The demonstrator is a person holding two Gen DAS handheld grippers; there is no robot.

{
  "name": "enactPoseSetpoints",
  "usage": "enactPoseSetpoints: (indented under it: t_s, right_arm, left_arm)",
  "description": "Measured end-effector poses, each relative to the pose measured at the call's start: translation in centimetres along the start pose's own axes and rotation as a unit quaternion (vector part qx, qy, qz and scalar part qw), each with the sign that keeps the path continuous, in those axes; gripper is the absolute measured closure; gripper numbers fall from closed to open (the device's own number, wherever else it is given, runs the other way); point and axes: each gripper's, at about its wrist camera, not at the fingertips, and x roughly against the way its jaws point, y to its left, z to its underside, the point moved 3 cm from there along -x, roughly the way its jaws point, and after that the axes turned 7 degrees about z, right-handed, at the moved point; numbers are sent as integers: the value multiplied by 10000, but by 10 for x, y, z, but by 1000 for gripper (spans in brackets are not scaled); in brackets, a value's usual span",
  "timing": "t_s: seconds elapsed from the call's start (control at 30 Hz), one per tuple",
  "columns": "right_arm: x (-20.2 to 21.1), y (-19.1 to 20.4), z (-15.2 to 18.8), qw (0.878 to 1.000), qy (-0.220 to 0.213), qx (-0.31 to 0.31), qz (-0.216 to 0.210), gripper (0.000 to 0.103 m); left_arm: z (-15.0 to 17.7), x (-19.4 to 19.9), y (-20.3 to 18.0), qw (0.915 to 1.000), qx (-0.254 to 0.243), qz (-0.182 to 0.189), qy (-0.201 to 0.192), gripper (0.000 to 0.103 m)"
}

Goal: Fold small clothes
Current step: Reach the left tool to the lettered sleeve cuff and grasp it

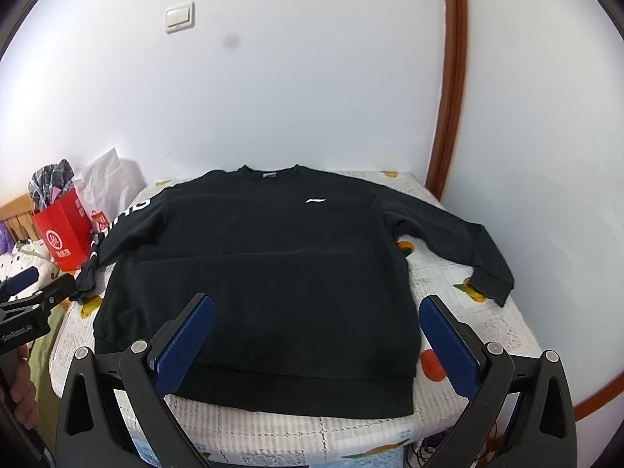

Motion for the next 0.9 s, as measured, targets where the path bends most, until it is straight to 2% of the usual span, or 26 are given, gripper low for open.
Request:
enactPoseSetpoints:
  t_s: [0.33, 0.43, 0.57, 0.77, 0.9]
  right_arm:
    - [-55, 37, 2, 9994, 210, 154, -239, 0]
    - [-76, 50, 4, 9985, 404, 128, -347, 0]
    - [-98, 65, 9, 9957, 601, -3, -711, 0]
    - [-124, 80, 8, 9950, 740, 24, -675, 0]
    - [-137, 87, 3, 9895, 928, -236, -1086, 0]
  left_arm:
    - [19, -60, 70, 9962, 281, -688, 449, 2]
    - [24, -79, 90, 9936, 345, -861, 645, 2]
    - [28, -96, 107, 9932, 353, -826, 741, 2]
    - [34, -117, 126, 9927, 454, -721, 848, 2]
    - [37, -119, 140, 9940, 541, -543, 782, 2]
